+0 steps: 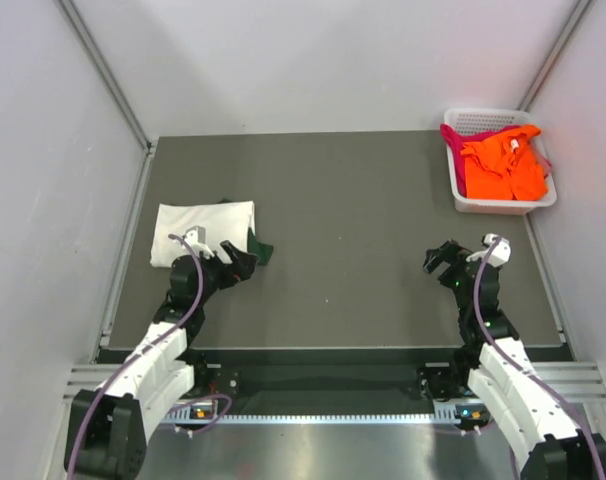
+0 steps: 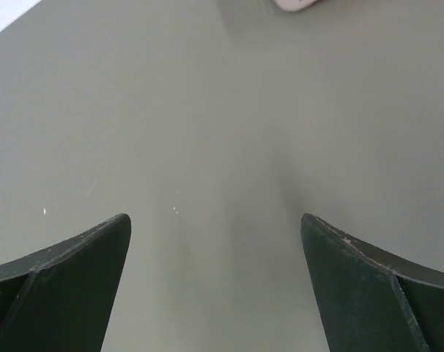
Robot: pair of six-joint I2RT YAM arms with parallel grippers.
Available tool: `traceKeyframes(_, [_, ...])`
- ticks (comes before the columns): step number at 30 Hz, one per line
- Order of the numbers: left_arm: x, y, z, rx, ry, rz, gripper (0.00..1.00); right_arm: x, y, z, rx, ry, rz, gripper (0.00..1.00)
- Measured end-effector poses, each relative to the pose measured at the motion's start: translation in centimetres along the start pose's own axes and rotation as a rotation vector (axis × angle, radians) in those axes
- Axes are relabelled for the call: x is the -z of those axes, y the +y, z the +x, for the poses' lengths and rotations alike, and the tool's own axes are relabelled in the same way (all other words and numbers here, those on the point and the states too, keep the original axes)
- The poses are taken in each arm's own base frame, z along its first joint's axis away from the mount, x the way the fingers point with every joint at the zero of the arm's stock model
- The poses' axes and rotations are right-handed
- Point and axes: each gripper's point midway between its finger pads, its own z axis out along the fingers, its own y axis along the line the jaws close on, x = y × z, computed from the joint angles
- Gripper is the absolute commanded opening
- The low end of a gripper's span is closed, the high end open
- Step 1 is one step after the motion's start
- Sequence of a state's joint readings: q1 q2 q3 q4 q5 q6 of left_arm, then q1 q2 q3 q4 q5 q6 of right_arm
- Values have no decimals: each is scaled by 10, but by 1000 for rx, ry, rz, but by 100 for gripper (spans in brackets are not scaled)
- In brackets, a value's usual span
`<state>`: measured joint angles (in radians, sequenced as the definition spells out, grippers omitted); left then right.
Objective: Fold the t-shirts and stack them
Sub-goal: Grab the tshirt from the pile
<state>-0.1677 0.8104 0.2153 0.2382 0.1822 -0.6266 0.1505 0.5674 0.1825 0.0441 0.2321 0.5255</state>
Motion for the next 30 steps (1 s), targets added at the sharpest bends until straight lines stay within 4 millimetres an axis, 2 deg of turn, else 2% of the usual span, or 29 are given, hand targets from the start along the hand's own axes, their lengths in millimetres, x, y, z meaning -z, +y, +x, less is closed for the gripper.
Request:
traceKeyframes(4, [-7, -4, -2, 13, 26, -5, 99, 2, -1, -14, -23, -32, 36, 93])
traceKeyframes(6, [-11, -5, -4, 24, 38, -12, 99, 4, 1, -29, -37, -48, 65, 92])
traceKeyframes(7, [-12, -6, -5, 32, 42, -14, 99, 5, 3, -42, -44, -61, 86, 88])
traceKeyframes(9, [-15, -7, -5, 45, 54, -23, 99, 8, 9, -76, -55, -90, 137, 84])
traceKeyframes(10, [-17, -6, -4, 53, 62, -28, 99, 9, 15, -100, -67, -119, 151, 82])
traceKeyframes(14, [-20, -5, -2, 72, 95, -53, 99, -2, 29, -215, -146, -237, 229, 76])
traceKeyframes(15, [-20, -5, -2, 74, 98, -55, 99, -7, 31, -238, -163, -266, 236, 74])
traceKeyframes(16, [-21, -5, -2, 76, 100, -55, 99, -13, 33, -257, -179, -287, 242, 69])
traceKeyframes(18, [-20, -5, -1, 78, 104, -58, 99, -30, 32, -277, -196, -285, 267, 68])
traceKeyframes(21, [-20, -3, 1, 82, 110, -66, 99, -72, 33, -287, -214, -236, 288, 68])
traceKeyframes(23, [-19, -2, 2, 83, 116, -72, 99, -104, 30, -280, -221, -184, 307, 69])
traceKeyframes(24, [-19, -2, 2, 83, 117, -74, 98, -124, 25, -269, -223, -143, 321, 69])
traceKeyframes(27, [-19, 0, 3, 83, 117, -79, 98, -163, 13, -237, -227, -38, 349, 69])
traceKeyframes(30, [-19, -2, 3, 82, 119, -70, 96, -196, 6, -210, -226, 50, 359, 60])
